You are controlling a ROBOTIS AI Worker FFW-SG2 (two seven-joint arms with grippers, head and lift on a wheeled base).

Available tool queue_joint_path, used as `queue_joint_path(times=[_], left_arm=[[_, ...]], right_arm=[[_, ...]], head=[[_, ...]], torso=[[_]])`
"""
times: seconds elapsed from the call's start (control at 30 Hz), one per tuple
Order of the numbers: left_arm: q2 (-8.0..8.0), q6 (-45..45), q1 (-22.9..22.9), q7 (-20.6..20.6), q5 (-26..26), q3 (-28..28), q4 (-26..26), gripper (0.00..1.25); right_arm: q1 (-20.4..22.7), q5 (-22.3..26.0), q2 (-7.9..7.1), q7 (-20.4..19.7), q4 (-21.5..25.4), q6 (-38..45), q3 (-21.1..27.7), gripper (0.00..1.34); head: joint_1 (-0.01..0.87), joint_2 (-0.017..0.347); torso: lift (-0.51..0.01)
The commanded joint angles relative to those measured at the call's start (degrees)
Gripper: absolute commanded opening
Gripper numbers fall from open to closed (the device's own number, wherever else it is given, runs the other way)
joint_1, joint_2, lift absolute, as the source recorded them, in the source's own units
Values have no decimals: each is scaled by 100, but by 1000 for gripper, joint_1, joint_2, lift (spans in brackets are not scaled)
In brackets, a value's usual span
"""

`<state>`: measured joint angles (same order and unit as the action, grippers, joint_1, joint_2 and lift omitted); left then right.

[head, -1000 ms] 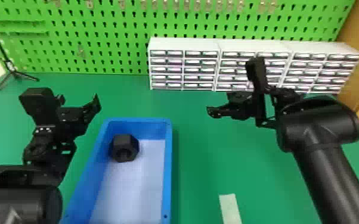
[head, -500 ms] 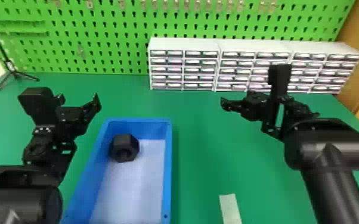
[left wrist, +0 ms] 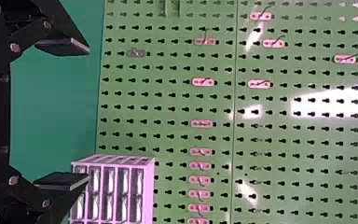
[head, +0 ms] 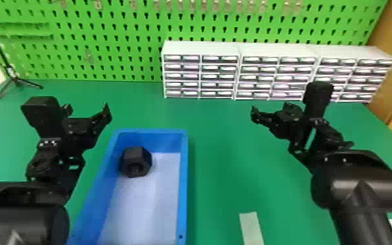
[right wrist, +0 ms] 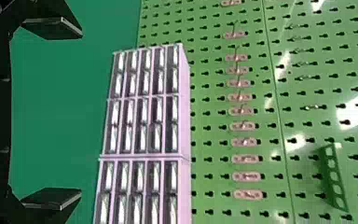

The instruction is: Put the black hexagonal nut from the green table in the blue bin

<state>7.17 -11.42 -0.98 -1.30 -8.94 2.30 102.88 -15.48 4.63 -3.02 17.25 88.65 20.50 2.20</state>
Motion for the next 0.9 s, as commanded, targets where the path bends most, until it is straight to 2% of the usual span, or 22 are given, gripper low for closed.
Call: queue_joint_path(times=[0.0, 0.47, 0.87], left_arm=[[-14, 0, 1, -2, 6, -1, 4, 942], [-57, -9, 27, -2, 23, -80, -5, 942], [-57, -44, -8, -2, 41, -133, -5, 942]], right_arm=[[239, -50, 126, -196, 91, -336, 44, 1220], [705, -129, 275, -890, 329, -741, 97, 1213], [740, -226, 258, -899, 337, -732, 62, 1218]], head=[[683, 28], [683, 28], [683, 28]], torso=[[-96], [-96], [-96]])
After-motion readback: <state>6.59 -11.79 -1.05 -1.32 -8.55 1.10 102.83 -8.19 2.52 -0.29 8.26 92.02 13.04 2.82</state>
